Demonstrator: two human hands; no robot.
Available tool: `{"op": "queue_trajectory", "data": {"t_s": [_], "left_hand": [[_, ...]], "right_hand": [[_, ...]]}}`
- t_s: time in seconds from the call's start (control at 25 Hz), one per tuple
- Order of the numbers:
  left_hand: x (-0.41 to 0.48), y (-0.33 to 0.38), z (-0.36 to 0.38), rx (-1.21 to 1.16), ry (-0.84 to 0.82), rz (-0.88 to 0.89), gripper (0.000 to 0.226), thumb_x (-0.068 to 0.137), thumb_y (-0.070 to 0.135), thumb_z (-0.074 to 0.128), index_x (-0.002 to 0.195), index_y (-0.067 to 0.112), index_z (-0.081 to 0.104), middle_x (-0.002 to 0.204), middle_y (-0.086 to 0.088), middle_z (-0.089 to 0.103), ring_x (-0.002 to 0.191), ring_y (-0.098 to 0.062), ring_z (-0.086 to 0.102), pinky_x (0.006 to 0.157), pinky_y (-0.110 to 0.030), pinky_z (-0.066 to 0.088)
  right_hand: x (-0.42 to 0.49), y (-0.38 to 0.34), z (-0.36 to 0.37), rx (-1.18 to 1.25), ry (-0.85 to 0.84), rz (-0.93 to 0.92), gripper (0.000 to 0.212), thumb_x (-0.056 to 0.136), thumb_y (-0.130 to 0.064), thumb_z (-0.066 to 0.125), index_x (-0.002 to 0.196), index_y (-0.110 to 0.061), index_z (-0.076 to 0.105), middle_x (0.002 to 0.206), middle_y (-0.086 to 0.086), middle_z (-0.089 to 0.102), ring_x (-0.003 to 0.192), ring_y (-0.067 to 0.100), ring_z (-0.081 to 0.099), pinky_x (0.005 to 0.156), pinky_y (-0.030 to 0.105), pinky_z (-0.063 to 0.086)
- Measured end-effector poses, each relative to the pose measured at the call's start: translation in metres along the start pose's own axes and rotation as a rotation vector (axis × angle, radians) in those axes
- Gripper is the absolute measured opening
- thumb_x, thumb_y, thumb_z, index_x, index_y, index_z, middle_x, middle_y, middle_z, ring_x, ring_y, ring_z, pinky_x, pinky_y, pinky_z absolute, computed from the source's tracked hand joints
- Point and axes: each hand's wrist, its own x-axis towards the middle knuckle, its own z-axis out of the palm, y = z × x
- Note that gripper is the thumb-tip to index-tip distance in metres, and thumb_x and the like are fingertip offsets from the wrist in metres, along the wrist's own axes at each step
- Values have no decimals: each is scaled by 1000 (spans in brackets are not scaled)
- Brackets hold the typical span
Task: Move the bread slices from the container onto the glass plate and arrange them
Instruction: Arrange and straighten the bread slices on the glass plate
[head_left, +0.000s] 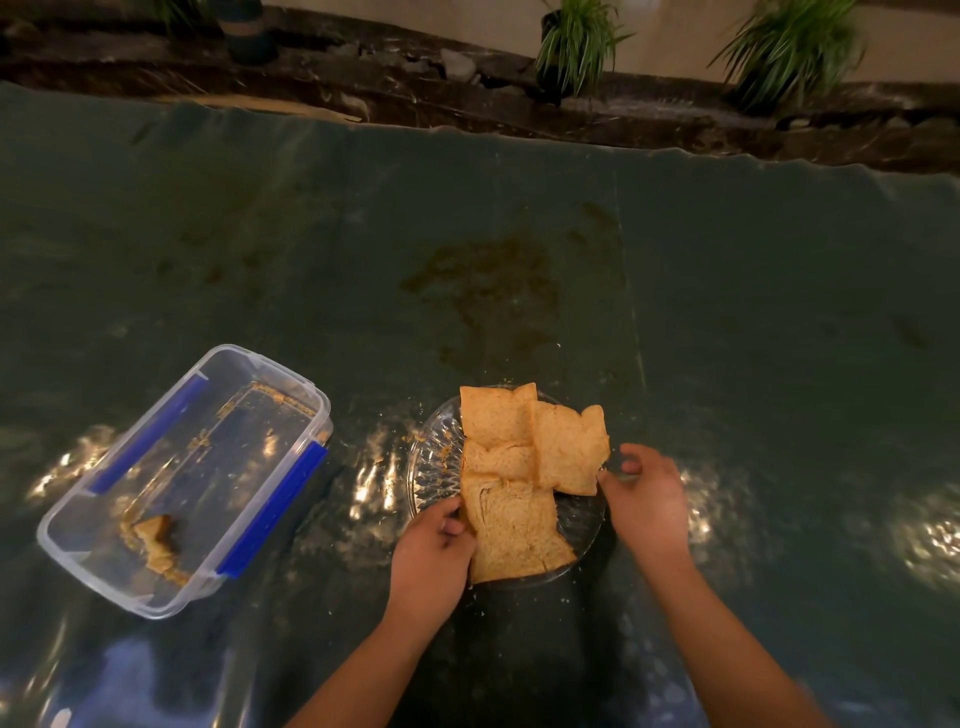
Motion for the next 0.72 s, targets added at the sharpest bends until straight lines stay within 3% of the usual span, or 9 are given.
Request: {"op": "queue_trajectory", "data": {"t_s": [0.12,0.24,0.36,0.48,0.6,0.72], "left_hand": [[-1,-2,0,-4,17,-3,38,89,11,58,124,25,61,94,0,65,86,-19,65,81,-44,56],[-1,-3,0,10,19,15,34,88,11,60,115,33,62,94,2,63,86,-15,64,82,-45,56],[1,-3,1,2,0,31,34,88,11,60,108,39,61,94,1,65,84,-17,66,80,-45,57],[4,-9,2,4,6,22,36,88,9,59,122,21,63,101,-2,64,91,-17,65,85,-45,56],[4,-12,3,11,3,29,39,87,9,57,124,20,64,103,-2,65,92,-17,65,86,-44,55],[2,-10,2,3,-3,62,34,86,11,58,101,39,68,95,-1,68,85,-16,66,78,-44,57]], "right_hand": [[-24,3,-6,97,8,-37,24,81,-15,71,105,-17,67,83,-6,66,75,9,63,63,24,45],[-49,4,1,36,-104,-96,12,83,-21,70,95,-23,70,80,-16,64,72,-4,59,61,13,40],[-59,4,10,-122,-251,-182,15,85,-34,66,91,-20,67,82,-9,58,73,4,55,64,22,42],[-63,2,19,-298,-376,-240,28,86,-46,59,94,-19,63,84,-7,52,79,11,53,66,27,41],[-62,-4,22,-289,-379,-165,35,83,-50,62,100,-20,63,87,-7,58,81,11,55,66,28,41],[-60,-10,21,-68,-396,29,31,76,-45,70,97,-24,63,90,-7,67,84,13,63,69,32,50]]}}
